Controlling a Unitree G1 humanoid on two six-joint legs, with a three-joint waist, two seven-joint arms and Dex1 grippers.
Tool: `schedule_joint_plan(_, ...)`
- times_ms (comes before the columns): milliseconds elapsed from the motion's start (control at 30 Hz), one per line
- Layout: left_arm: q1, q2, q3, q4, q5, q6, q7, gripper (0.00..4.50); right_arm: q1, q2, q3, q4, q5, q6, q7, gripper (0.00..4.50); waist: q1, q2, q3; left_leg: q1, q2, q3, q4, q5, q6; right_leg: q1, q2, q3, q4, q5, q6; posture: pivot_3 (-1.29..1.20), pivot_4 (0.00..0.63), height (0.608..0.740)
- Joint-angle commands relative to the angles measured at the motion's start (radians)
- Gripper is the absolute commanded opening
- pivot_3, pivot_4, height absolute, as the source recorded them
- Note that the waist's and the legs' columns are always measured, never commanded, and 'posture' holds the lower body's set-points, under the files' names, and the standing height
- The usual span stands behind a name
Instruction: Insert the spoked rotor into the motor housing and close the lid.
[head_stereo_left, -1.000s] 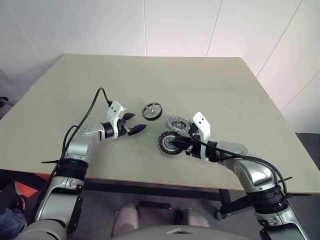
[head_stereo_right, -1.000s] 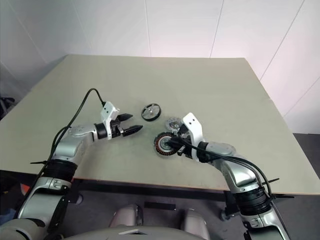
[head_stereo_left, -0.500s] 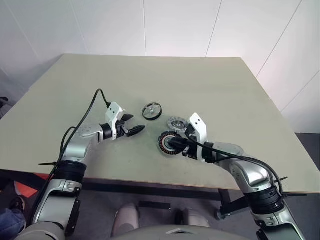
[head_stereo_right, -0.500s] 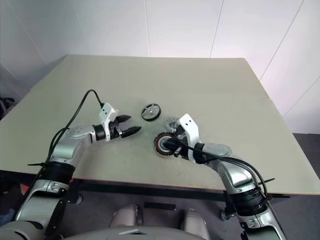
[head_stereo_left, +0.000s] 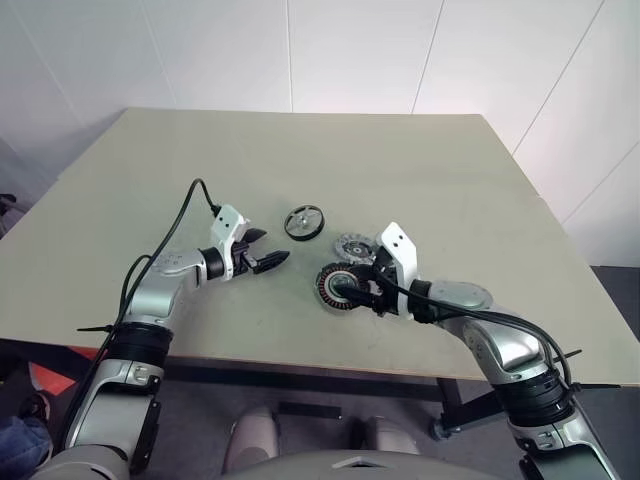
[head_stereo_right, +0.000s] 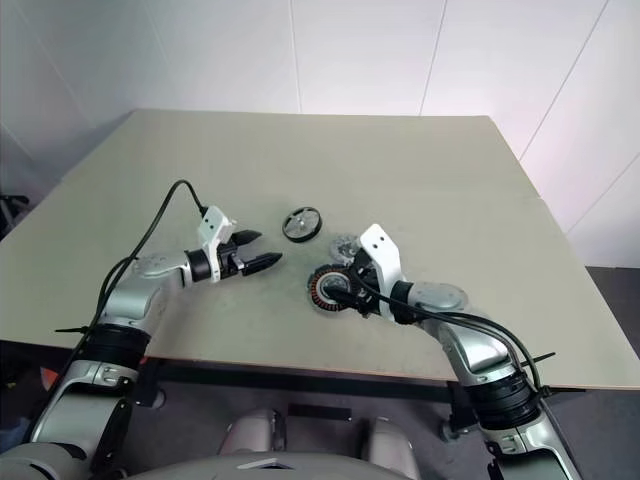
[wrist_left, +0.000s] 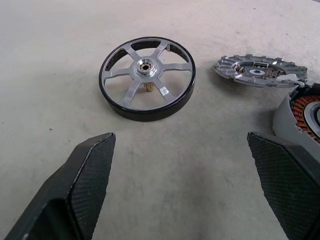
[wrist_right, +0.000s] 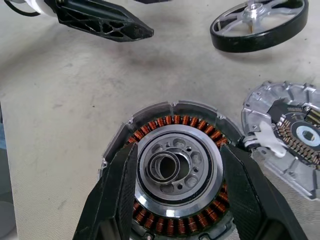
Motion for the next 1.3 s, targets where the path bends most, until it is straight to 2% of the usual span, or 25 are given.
schedule_joint_plan(33, -0.016, 0.003, 0.023, -0.009, -0.008, -0.024, 0.002, 4.48, -0.024, -0.017, -0.014, -0.047, -0.005, -0.045, 0.015, 2.93, 0.0, 0.0, 0.0, 0.0, 0.0, 0.0, 0.0, 0.0, 0.0, 0.0, 0.0, 0.0, 0.0, 0.0, 0.0, 0.0, 0.0, 0.74)
schedule_joint_plan(233, -0.02, 0.005, 0.023, -0.002, -0.007, -0.029, 0.001, 4.48, -0.035, -0.048, 0.02, -0.003, -0.073, -0.128, 0.028, 2.93, 0.0, 0.0, 0.0, 0.0, 0.0, 0.0, 0.0, 0.0, 0.0, 0.0, 0.0, 0.0, 0.0, 0.0, 0.0, 0.0, 0.0, 0.74)
schedule_joint_plan(433, -0.022, 0.009, 0.025, 0.0, -0.006, -0.03, 0.002, 4.48, -0.047, -0.029, 0.018, -0.001, -0.059, -0.145, 0.061, 2.93, 0.0, 0.0, 0.0, 0.0, 0.0, 0.0, 0.0, 0.0, 0.0, 0.0, 0.0, 0.0, 0.0, 0.0, 0.0, 0.0, 0.0, 0.74)
schedule_joint_plan(533, -0.02, 0.01, 0.025, -0.002, -0.006, -0.029, 0.004, 4.48, -0.048, -0.028, 0.018, 0.001, -0.066, -0.154, 0.068, 3.49, 0.0, 0.0, 0.0, 0.0, 0.0, 0.0, 0.0, 0.0, 0.0, 0.0, 0.0, 0.0, 0.0, 0.001, -0.001, 0.0, 0.0, 0.74)
schedule_joint_plan(633, -0.019, 0.011, 0.026, -0.003, -0.005, -0.028, 0.006, 4.48, -0.052, -0.024, 0.013, 0.007, -0.079, -0.177, 0.061, 4.48, 0.0, 0.0, 0.0, 0.0, 0.0, 0.0, 0.0, 0.0, 0.0, 0.0, 0.0, 0.0, 0.0, 0.001, -0.002, 0.0, 0.0, 0.74)
schedule_joint_plan(900, -0.021, 0.011, 0.024, 0.0, -0.002, -0.036, 0.011, 4.48, -0.049, -0.023, 0.012, 0.019, -0.082, -0.154, 0.063, 4.48, 0.0, 0.0, 0.0, 0.0, 0.0, 0.0, 0.0, 0.0, 0.0, 0.0, 0.0, 0.0, 0.0, 0.001, -0.002, 0.0, 0.0, 0.74)
schedule_joint_plan(1033, -0.023, 0.011, 0.023, 0.002, -0.001, -0.037, 0.012, 4.48, -0.049, -0.017, 0.008, 0.031, -0.059, -0.119, 0.078, 3.58, 0.0, 0.0, 0.0, 0.0, 0.0, 0.0, 0.0, 0.0, 0.0, 0.0, 0.0, 0.0, 0.0, 0.002, -0.003, 0.0, 0.0, 0.74)
schedule_joint_plan(1233, -0.022, 0.014, 0.023, 0.0, 0.001, -0.036, 0.015, 4.48, -0.056, -0.013, 0.022, 0.047, -0.069, -0.114, 0.088, 1.38, 0.0, 0.0, 0.0, 0.0, 0.0, 0.0, 0.0, 0.0, 0.0, 0.0, 0.0, 0.0, 0.0, 0.002, -0.003, 0.0, 0.0, 0.74)
schedule_joint_plan(1300, -0.02, 0.015, 0.023, -0.003, 0.0, -0.034, 0.016, 4.48, -0.055, -0.016, 0.025, 0.044, -0.072, -0.112, 0.091, 1.38, 0.0, 0.0, 0.0, 0.0, 0.0, 0.0, 0.0, 0.0, 0.0, 0.0, 0.0, 0.0, 0.0, 0.002, -0.003, 0.0, 0.0, 0.74)
